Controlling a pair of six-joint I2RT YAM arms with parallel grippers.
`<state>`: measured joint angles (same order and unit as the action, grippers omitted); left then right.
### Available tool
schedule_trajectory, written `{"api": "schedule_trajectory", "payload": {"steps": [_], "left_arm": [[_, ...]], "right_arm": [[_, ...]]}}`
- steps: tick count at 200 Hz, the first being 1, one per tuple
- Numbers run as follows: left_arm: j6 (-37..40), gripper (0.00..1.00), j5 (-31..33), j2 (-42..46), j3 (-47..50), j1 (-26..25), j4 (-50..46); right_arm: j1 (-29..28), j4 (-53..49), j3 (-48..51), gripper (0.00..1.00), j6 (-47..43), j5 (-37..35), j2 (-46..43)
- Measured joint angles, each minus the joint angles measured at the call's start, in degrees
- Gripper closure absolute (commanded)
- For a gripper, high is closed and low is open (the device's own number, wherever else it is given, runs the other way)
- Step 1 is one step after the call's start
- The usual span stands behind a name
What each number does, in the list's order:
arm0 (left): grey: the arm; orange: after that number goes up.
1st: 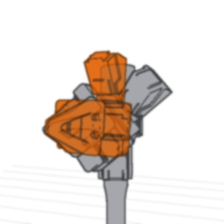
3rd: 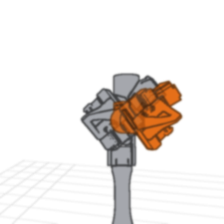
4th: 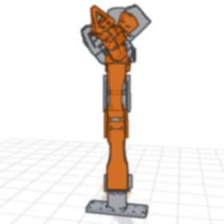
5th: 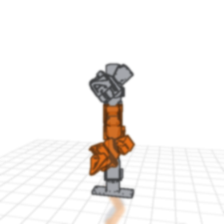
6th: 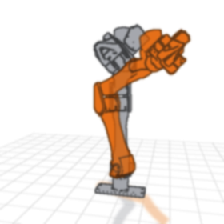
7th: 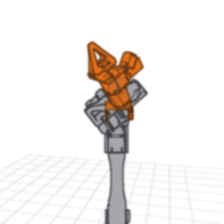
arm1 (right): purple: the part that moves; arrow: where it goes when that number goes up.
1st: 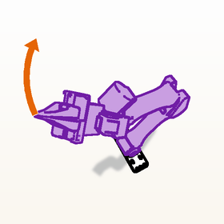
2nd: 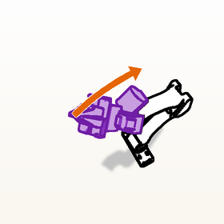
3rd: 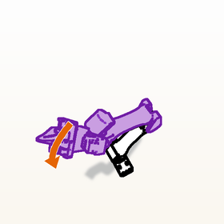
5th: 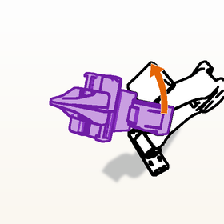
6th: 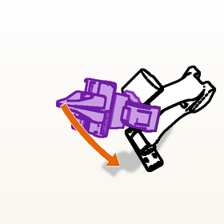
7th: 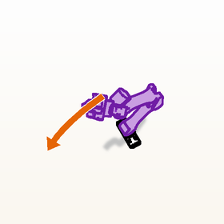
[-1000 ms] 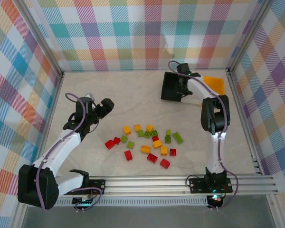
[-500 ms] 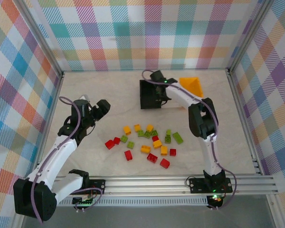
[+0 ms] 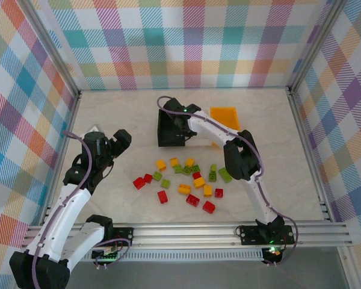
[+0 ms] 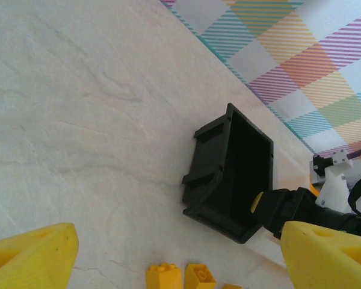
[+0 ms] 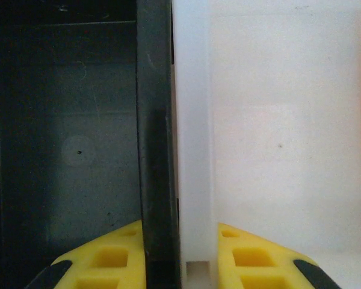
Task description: Sort the legos into containers by color
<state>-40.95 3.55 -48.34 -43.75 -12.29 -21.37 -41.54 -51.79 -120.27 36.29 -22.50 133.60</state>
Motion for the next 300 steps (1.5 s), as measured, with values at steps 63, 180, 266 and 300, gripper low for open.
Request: {"api": "schedule_trajectory", "payload": {"steps": [63, 180, 266, 300], "left_arm": [[0.0, 0.12, 0.0, 2.1, 0.0, 0.1, -1.2], [0.5, 0.12, -0.5, 3.5, 0.0, 1.3, -4.0], [0.5, 0.11, -1.4, 3.5, 0.0, 2.0, -4.0], [0.5, 0.11, -1.8, 3.2, 0.0, 2.0, -4.0]], "right_arm": [[-3.9, -8.7, -12.4, 1.00, 4.1, -2.8, 6.3], [-6.2, -12.9, -22.0, 0.80, 7.9, -2.4, 12.0], [-6.6, -11.9, -22.0, 0.50, 4.7, -4.1, 11.8], [-6.8, -9.4, -19.2, 0.49, 3.1, -5.2, 8.3]]}}
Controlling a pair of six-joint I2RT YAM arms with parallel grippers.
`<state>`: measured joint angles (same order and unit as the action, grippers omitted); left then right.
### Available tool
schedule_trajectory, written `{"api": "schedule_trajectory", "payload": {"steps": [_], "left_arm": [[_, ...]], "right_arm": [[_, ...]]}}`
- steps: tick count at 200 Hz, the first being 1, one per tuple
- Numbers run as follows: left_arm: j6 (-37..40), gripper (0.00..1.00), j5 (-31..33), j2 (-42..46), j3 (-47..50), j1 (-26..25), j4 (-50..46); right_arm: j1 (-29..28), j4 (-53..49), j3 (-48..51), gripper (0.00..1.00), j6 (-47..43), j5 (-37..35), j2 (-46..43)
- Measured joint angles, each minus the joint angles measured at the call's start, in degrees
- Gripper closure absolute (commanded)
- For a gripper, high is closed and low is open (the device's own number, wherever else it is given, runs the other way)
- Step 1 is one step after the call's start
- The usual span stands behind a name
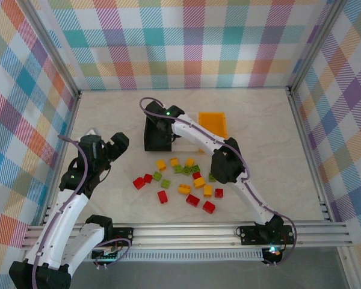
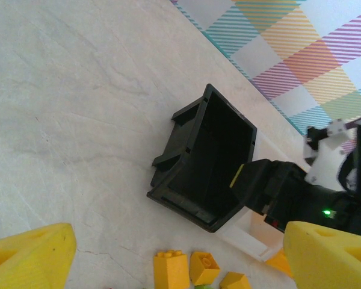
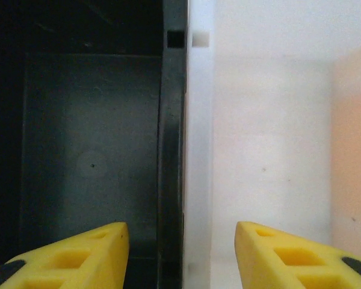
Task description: Sort the legos into containers by color
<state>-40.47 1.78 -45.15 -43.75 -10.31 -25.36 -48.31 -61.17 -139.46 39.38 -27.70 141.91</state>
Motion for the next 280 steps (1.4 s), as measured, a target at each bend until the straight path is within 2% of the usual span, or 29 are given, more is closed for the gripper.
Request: {"api": "schedule_trajectory", "payload": {"steps": [42, 57, 71, 85, 102, 105, 120, 135, 166, 183, 200, 232, 280], "left_arm": [[0.0, 0.13, -3.3, -5.0, 0.0, 0.0, 1.6], [0.0, 0.13, -4.9, -7.5, 0.0, -0.2, 2.4], [0.0, 0.13, -5.8, -9.6, 0.0, -1.2, 3.2], [0.2, 0.13, -6.3, -10.5, 0.2, -3.1, 4.4], [0.4, 0.12, -7.1, -10.7, 0.9, -6.4, 6.4], [0.4, 0.12, -7.2, -10.7, 1.1, -7.0, 6.6], [0.7, 0.12, -7.5, -10.7, 1.6, -9.3, 8.0], [1.1, 0.12, -7.9, -10.7, 1.7, -11.1, 8.5], [1.7, 0.12, -7.9, -10.4, 2.1, -13.8, 9.3], [2.2, 0.11, -7.7, -10.1, 2.4, -15.0, 9.5], [2.6, 0.11, -7.7, -10.1, 2.5, -15.9, 10.5], [2.8, 0.10, -8.2, -10.1, 3.1, -16.8, 12.4], [2.9, 0.10, -5.6, -10.1, 3.2, -16.9, 10.3]], "right_arm": [[-0.2, 10.8, 22.1, 0.49, -2.4, -0.4, -18.7], [-0.1, 15.8, 31.1, 0.45, -3.5, -0.3, -26.5], [0.5, 20.4, 38.9, 0.42, -4.8, 0.7, -32.8], [1.5, 23.9, 46.1, 0.44, -5.6, 3.5, -38.0], [4.1, 27.8, 54.6, 0.03, -5.6, 9.1, -42.6], [4.9, 28.5, 56.2, 0.00, -5.4, 10.4, -43.3], [8.7, 31.5, 64.5, 0.00, -5.5, 16.0, -45.9], [11.5, 33.0, 71.8, 0.00, -5.6, 18.4, -47.8], [11.2, 33.9, 84.5, 0.00, -6.0, 16.8, -58.1], [11.2, 35.9, 88.4, 0.00, -6.7, 16.6, -66.1], [13.7, 37.7, 90.0, 0.00, -7.3, 19.0, -70.9], [18.3, 33.0, 89.6, 0.09, -9.1, 20.8, -68.0], [18.6, 25.2, 94.2, 0.13, -12.0, 19.4, -64.1]]}}
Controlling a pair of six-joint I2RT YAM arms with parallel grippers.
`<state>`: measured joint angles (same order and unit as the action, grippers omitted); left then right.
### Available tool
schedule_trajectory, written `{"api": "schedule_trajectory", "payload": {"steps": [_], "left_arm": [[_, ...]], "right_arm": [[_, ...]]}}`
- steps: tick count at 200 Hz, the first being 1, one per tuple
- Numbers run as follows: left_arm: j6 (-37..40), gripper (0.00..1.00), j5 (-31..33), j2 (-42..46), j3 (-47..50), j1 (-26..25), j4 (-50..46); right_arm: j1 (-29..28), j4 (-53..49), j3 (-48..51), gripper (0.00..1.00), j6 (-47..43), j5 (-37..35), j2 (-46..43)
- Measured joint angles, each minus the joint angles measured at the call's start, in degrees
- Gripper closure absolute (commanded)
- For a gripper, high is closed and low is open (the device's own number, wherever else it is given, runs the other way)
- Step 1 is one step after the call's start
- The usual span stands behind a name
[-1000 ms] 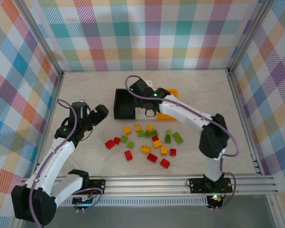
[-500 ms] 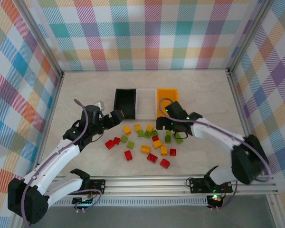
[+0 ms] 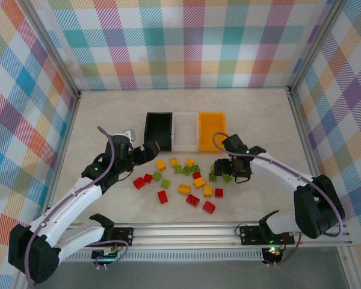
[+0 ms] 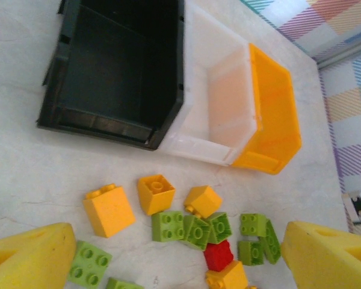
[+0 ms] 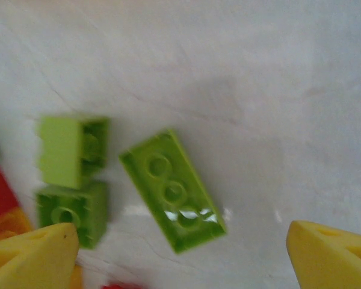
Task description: Sort the legos into containers by color
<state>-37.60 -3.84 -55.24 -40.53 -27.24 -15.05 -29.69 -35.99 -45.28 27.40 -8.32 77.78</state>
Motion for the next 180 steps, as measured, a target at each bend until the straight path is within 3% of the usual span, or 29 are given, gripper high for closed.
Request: {"api": "schedule_trajectory", "payload": {"steps": [44, 138, 180], "left_arm": [[0.0, 0.11, 0.9, -1.7, 0.0, 0.0, -1.4], [0.0, 0.11, 0.9, -3.3, 0.0, 0.0, -1.5], [0.0, 0.11, 0.9, -3.3, 0.0, 0.1, -1.5]], "right_arm": [[-0.7, -1.2, 0.4, 0.27, -1.5, -0.8, 2.2], [-3.0, -1.9, -6.3, 0.40, -2.6, -4.3, 13.2], [-2.9, -2.0, -7.8, 0.53, -2.6, -4.7, 16.6]]}}
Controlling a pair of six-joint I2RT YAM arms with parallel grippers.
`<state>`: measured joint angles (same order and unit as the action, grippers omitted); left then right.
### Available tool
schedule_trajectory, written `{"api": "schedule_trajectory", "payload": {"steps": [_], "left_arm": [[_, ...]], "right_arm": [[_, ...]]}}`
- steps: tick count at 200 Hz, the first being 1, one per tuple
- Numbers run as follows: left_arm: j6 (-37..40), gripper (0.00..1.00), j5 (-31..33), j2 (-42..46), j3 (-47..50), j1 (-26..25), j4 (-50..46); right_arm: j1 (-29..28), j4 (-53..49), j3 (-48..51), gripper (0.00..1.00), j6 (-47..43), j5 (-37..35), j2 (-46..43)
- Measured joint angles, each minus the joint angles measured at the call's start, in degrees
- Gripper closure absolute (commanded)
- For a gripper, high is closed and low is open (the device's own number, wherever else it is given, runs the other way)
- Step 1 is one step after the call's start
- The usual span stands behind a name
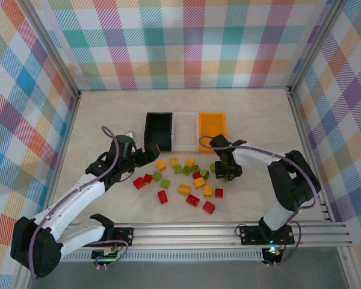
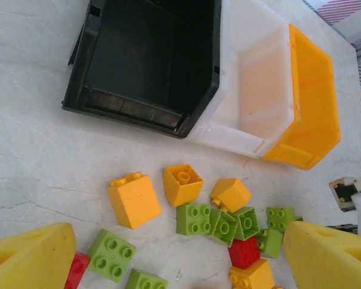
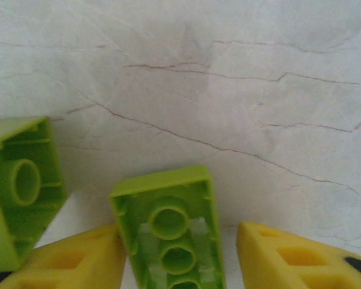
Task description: Sort the legos into containers by color
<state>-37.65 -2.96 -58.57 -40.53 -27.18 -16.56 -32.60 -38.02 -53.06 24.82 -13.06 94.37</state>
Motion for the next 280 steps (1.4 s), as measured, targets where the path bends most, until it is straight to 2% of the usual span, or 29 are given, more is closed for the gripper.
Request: {"api": "schedule_trajectory", "payload": {"steps": [70, 116, 144, 170, 221, 252, 280], "left_arm": [[0.0, 0.10, 0.0, 0.0, 0.0, 0.3, 0.0], [0.0, 0.11, 0.0, 0.0, 0.0, 0.4, 0.0], [0.0, 0.10, 0.1, 0.1, 0.0, 0.4, -0.3], [0.0, 0.11, 0.3, 0.7, 0.1, 0.4, -1.4], [-0.3, 0.10, 2.2, 3.0, 1.1, 0.4, -5.0], [-1.0, 0.10, 3.7, 5.0, 1.8, 0.5, -7.1], [-2.0, 0.10, 4.7, 6.0, 2.1, 1.0, -9.1]], "right_arm": [[0.2, 0.3, 0.2, 0.65, 0.0, -0.2, -0.6], [0.3, 0.0, 0.9, 0.65, -0.8, -1.3, -9.2], [0.3, -0.8, -4.9, 0.63, -2.7, -1.2, -12.0], [0.5, 0.0, -14.3, 0.62, -3.8, -1.2, -7.4], [3.3, 1.8, -30.1, 0.59, -5.5, -2.3, 9.7], [4.6, 1.4, -35.1, 0.48, -5.6, -2.7, 16.6], [5.3, 0.6, -36.9, 0.33, -5.1, -2.8, 18.2]]}}
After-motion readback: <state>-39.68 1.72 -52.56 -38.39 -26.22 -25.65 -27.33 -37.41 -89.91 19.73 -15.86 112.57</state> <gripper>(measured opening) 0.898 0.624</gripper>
